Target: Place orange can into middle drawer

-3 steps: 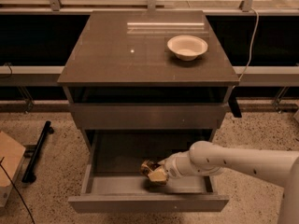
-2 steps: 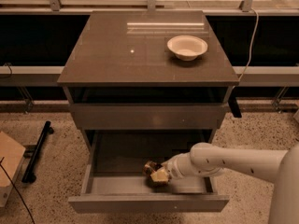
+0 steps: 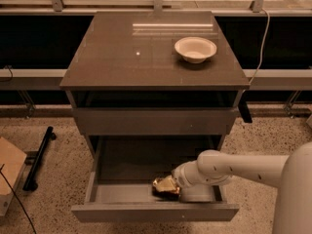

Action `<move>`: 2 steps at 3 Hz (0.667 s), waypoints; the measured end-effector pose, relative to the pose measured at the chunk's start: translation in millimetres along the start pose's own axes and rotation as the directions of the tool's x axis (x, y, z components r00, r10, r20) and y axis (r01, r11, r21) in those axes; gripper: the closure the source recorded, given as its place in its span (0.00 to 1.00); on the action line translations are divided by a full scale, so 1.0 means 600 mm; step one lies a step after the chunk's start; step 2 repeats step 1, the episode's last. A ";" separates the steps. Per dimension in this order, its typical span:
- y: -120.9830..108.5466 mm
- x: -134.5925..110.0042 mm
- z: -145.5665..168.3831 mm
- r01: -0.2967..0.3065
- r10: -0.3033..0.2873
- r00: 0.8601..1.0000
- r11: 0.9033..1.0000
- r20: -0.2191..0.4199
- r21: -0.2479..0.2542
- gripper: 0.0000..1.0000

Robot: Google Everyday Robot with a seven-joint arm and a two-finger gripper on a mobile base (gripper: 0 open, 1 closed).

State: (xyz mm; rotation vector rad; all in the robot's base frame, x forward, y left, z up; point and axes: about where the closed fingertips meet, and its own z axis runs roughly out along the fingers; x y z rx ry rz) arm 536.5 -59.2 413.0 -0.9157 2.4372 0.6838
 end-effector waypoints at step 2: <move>0.001 0.000 0.001 0.000 0.000 1.000 1.000 -0.001 -0.001 0.00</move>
Offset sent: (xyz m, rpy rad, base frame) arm 0.0000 0.0000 0.0000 0.0000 0.0000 0.0000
